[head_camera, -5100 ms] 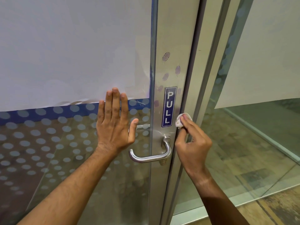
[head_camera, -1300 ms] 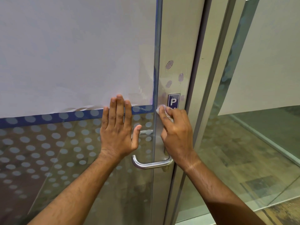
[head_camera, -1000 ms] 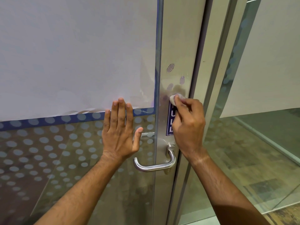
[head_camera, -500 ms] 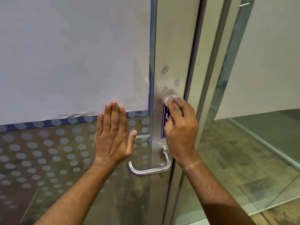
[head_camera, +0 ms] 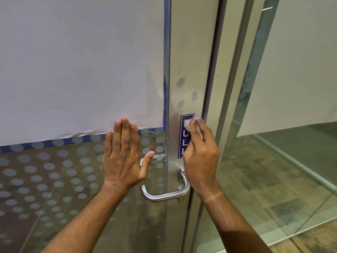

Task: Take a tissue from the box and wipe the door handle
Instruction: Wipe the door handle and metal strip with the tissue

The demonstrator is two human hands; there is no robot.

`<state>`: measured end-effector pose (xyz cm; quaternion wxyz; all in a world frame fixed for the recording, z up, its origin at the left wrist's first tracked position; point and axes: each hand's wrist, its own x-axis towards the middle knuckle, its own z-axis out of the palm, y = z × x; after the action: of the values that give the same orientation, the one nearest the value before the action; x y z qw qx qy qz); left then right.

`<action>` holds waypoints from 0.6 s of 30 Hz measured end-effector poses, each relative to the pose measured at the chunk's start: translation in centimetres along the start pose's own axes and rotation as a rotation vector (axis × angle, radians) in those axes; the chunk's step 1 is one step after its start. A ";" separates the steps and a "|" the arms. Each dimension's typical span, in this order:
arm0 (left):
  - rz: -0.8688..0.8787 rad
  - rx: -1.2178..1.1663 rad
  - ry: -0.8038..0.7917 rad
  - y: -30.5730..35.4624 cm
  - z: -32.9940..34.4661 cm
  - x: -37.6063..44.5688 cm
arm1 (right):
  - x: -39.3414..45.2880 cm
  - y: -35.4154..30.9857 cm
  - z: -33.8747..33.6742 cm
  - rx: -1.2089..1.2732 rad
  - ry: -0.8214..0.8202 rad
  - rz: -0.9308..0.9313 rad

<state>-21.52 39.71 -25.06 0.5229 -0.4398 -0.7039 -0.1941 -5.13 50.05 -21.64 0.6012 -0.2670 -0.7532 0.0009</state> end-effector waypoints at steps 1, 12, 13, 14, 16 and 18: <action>0.001 0.004 0.002 0.0 0.0 0.0 | 0.7 -0.2 0.1 0.002 0.015 0.004; 0.003 0.008 0.016 0.0 0.1 -0.1 | 5.9 -0.8 -0.9 0.075 0.145 -0.061; 0.004 -0.001 0.016 0.0 0.1 -0.1 | 6.1 -1.1 -0.8 0.050 0.139 -0.065; 0.005 -0.008 0.016 0.0 0.1 -0.1 | 6.2 -1.4 -0.6 0.030 0.134 -0.069; 0.001 -0.011 0.015 0.1 0.1 -0.1 | 5.8 -1.5 -0.3 -0.001 0.117 -0.100; 0.000 -0.015 0.016 0.1 0.0 -0.1 | 5.0 -1.0 -0.4 -0.026 0.096 -0.172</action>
<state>-21.45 39.75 -25.18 0.5252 -0.4421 -0.6981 -0.2031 -5.82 51.07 -16.73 0.6311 -0.2088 -0.7435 -0.0733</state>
